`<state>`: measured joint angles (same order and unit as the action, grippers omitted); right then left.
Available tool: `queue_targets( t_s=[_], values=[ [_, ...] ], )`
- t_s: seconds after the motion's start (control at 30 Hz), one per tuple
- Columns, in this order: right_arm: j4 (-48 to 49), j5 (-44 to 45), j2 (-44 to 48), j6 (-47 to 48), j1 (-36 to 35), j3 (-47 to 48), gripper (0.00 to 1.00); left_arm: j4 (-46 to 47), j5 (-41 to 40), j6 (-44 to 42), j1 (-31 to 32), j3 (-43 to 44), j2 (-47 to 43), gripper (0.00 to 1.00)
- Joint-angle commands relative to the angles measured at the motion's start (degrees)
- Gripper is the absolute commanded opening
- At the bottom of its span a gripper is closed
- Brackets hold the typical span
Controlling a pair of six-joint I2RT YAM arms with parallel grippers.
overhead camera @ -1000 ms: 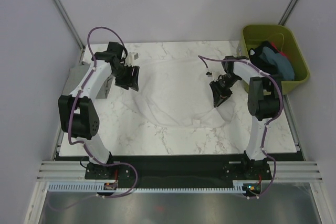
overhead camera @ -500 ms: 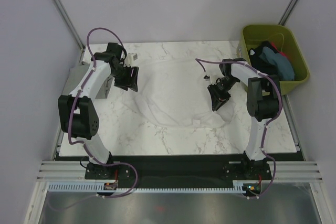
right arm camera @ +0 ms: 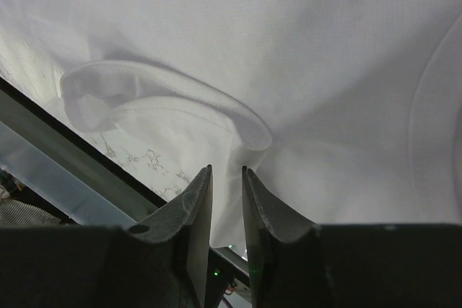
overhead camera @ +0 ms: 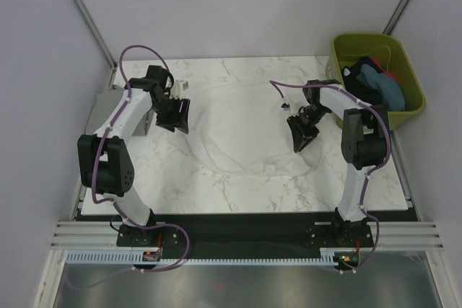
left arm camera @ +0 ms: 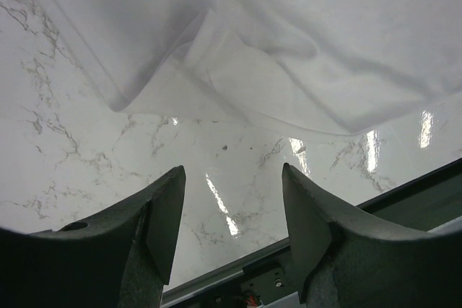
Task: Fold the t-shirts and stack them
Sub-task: Flatten the tshirt out
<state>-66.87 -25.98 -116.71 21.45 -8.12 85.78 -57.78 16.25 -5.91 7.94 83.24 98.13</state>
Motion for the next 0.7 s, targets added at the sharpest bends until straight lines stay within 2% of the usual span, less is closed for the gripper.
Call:
queue_targets(
  t_s=[0.0, 0.3, 0.4, 0.43, 0.53, 0.67],
  values=[
    [-0.54, 0.58, 3.24, 1.14, -0.23, -0.7, 0.31, -0.05, -0.61, -0.06, -0.12, -0.97, -3.29, 0.64],
    [0.08, -0.92, 0.87, 0.43, -0.23, -1.49, 0.3, 0.04, -0.52, 0.46, -0.12, -0.36, -3.47, 0.65],
    [0.25, -1.27, 0.6, 0.52, -0.23, -0.35, 0.17, -0.14, -0.78, 0.46, -0.21, -1.06, -4.08, 0.65],
    [0.16, -1.18, 0.95, 0.43, -0.14, 0.35, 0.1, -0.14, -0.78, 0.46, -0.65, -1.93, -4.34, 0.65],
    [0.07, -1.01, 1.92, 0.61, -0.23, 1.23, 0.0, -0.14, -0.78, 0.46, -1.79, -3.78, -4.61, 0.65],
    [0.25, -0.92, 5.69, 0.78, -0.32, 1.67, 0.0, -0.14, -0.78, 0.46, -2.32, -5.37, -1.98, 0.65]
  ],
)
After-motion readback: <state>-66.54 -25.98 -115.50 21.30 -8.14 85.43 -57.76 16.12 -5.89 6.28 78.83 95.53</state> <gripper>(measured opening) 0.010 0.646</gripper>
